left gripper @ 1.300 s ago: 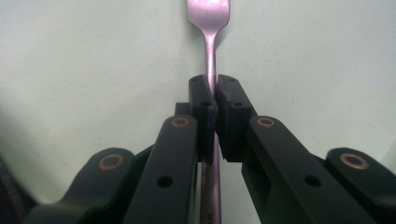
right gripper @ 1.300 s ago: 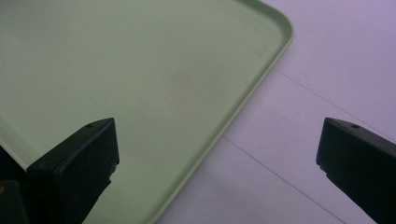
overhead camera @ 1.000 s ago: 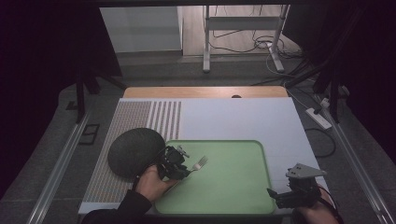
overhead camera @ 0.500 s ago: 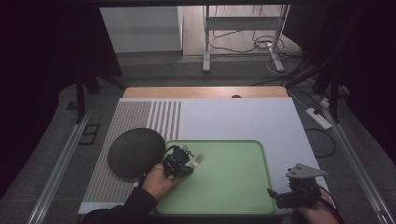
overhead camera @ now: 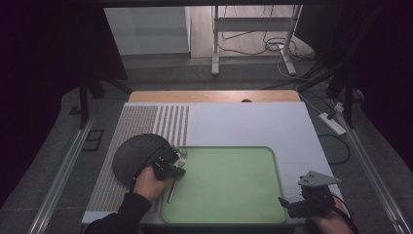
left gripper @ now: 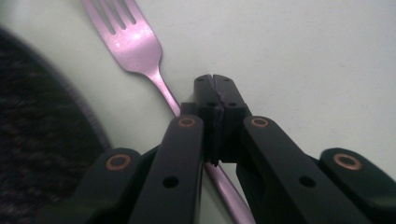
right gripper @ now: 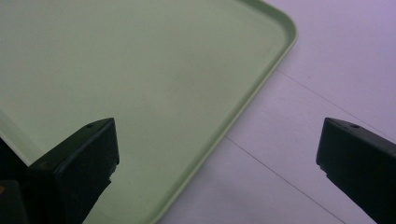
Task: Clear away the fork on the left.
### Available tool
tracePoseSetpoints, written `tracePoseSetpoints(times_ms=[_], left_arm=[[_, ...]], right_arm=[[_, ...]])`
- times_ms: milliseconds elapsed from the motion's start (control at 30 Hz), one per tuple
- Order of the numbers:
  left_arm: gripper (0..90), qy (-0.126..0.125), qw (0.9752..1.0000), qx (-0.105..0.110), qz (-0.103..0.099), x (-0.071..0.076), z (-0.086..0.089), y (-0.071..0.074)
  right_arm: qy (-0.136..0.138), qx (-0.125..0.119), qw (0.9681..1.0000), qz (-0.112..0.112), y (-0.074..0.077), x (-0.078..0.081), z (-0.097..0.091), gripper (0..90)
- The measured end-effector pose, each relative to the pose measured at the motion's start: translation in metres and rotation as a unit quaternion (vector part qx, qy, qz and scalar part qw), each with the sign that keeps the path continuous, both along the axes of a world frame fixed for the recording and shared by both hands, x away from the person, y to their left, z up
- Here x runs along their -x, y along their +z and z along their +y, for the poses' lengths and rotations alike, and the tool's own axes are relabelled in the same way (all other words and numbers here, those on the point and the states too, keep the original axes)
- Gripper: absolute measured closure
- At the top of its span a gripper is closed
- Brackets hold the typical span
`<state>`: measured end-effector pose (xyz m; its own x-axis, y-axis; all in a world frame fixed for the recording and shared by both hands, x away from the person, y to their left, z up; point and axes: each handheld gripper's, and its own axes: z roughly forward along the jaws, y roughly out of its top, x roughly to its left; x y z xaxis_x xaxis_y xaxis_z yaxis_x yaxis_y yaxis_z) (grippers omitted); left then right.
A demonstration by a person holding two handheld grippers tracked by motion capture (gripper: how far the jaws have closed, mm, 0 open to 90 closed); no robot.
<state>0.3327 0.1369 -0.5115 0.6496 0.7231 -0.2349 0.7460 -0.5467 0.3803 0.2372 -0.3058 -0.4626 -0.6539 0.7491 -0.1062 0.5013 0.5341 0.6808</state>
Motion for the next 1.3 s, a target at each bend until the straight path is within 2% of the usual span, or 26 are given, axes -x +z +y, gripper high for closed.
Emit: tracePoseSetpoints(times_ms=[133, 200, 333, 467, 533, 567, 600, 633, 733, 833, 1000, 1067, 1167, 1200, 1267, 1300], left_arm=[[88.7, 0.008, 1.0000, 0.000, 0.003, -0.001, 0.006, 0.000], [88.6, 0.011, 0.9998, 0.014, 0.010, -0.003, 0.010, -0.001], [87.1, 0.008, 0.9995, 0.025, 0.017, -0.004, 0.013, -0.002], [81.7, -0.002, 0.9996, 0.030, 0.001, -0.002, 0.012, 0.003], [75.4, -0.007, 0.9993, 0.034, -0.015, 0.000, 0.011, 0.006], [72.6, -0.007, 0.9993, 0.034, -0.015, 0.000, 0.011, 0.006], [72.6, -0.008, 0.9992, 0.032, -0.023, 0.001, 0.011, 0.008], [68.9, -0.008, 0.9990, 0.031, -0.030, 0.002, 0.011, 0.009], [58.4, -0.010, 0.9986, 0.038, -0.034, 0.002, 0.013, 0.011], [54.2, -0.011, 0.9981, 0.044, -0.043, 0.003, 0.016, 0.014], [34.1, -0.003, 0.9957, 0.066, -0.065, 0.005, 0.024, 0.016], [26.5, 0.000, 0.9953, 0.069, -0.069, 0.005, 0.025, 0.016], [19.6, 0.003, 0.9934, 0.078, -0.085, 0.004, 0.027, 0.013], [16.9, 0.003, 0.9934, 0.078, -0.085, 0.004, 0.027, 0.013], [13.5, 0.010, 0.9922, 0.072, -0.101, 0.005, 0.024, 0.012], [8.4, 0.001, 0.9920, 0.068, -0.107, 0.005, 0.023, 0.011]], right_arm=[[0.000, 0.000, 1.0000, 0.000, 0.000, 0.000, 0.000, 0.0], [0.001, 0.000, 1.0000, 0.001, 0.000, 0.000, 0.000, 0.0], [0.001, 0.000, 1.0000, 0.001, 0.000, 0.000, 0.000, 0.0], [0.000, -0.001, 1.0000, 0.001, 0.000, 0.000, 0.000, 0.0], [0.001, 0.000, 1.0000, 0.002, 0.000, 0.000, 0.000, 0.0], [0.001, 0.000, 1.0000, 0.002, 0.000, 0.000, 0.000, 0.0], [0.001, 0.000, 1.0000, 0.002, 0.000, 0.000, 0.000, 0.0], [0.001, 0.000, 1.0000, 0.002, 0.000, 0.000, 0.000, 0.0], [0.000, -0.001, 1.0000, 0.003, 0.000, 0.000, 0.000, 0.0], [-0.001, -0.001, 1.0000, 0.003, 0.000, 0.000, 0.000, 0.0], [-0.003, -0.003, 1.0000, 0.004, 0.000, -0.001, -0.001, 0.0], [-0.004, -0.004, 1.0000, 0.004, 0.000, -0.001, -0.001, 0.0], [-0.005, -0.005, 1.0000, 0.005, 0.000, -0.001, -0.001, 0.0], [-0.005, -0.005, 1.0000, 0.005, 0.000, -0.001, -0.001, 0.0], [-0.005, -0.005, 1.0000, 0.005, 0.000, -0.001, -0.001, 0.0], [-0.006, -0.005, 1.0000, 0.006, 0.000, -0.001, -0.001, 0.0]])
